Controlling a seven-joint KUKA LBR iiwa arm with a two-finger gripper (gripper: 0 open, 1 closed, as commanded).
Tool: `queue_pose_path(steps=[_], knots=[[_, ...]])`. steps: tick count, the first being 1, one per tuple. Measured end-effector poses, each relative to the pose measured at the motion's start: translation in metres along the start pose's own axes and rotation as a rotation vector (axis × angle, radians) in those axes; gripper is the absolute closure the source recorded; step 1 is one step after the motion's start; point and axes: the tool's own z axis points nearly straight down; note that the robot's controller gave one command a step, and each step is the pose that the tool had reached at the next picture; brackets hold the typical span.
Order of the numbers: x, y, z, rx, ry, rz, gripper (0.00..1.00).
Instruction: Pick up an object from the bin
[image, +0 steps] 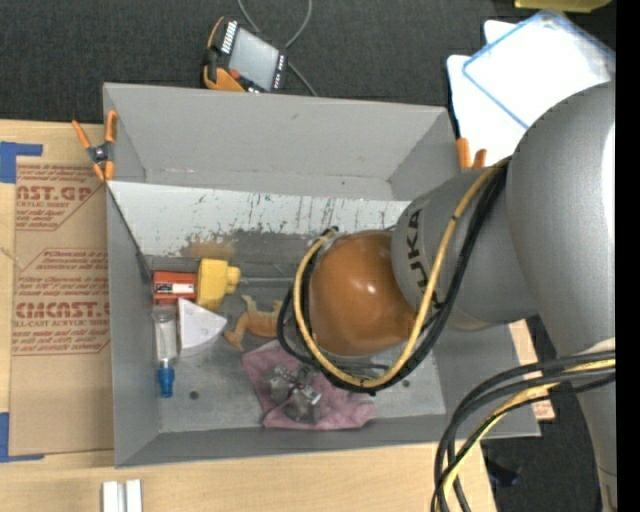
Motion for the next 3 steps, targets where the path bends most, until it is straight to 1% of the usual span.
queue_pose_path(steps=[1,2,3], knots=[[0.0,0.0,0.0,0.0,0.0,0.001,1.0],[0.002,0.002,-0.016,-0.006,0.009,0.001,1.0],[0.0,0.002,-0.055,-0.003,0.003,0.001,1.0]])
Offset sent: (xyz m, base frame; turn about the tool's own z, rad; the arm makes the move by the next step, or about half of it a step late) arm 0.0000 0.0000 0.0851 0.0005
